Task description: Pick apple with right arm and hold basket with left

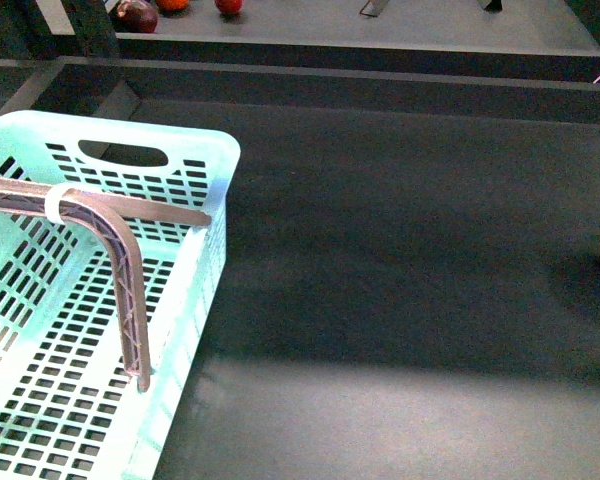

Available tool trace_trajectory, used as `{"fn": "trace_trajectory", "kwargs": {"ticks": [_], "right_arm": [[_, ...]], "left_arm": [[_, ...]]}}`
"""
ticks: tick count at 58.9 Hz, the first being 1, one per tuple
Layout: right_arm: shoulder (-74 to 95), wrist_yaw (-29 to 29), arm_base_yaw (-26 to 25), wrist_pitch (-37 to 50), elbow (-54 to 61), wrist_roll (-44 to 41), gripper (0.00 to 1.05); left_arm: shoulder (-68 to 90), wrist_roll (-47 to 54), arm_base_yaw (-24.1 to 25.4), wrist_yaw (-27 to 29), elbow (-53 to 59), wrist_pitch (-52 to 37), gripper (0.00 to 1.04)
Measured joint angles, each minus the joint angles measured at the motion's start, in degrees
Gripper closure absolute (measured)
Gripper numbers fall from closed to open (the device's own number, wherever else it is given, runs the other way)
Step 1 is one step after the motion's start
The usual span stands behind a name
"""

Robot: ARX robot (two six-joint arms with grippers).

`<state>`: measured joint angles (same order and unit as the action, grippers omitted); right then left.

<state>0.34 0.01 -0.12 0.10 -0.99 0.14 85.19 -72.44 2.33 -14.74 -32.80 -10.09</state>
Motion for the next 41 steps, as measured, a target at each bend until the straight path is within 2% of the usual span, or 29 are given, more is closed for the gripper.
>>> {"fn": "trace_trajectory", "kwargs": {"ticks": [20,41], "right_arm": [[0.0,0.0,0.0,0.0,0.0,0.0,0.09],[0.0,0.0,0.0,0.0,0.0,0.0,0.09]], "left_arm": [[-4.6,5.8,-5.6,0.0,-4.7,6.5,0.97],[-5.6,7.1,-20.7,1.3,-16.9,11.0,0.97]]}}
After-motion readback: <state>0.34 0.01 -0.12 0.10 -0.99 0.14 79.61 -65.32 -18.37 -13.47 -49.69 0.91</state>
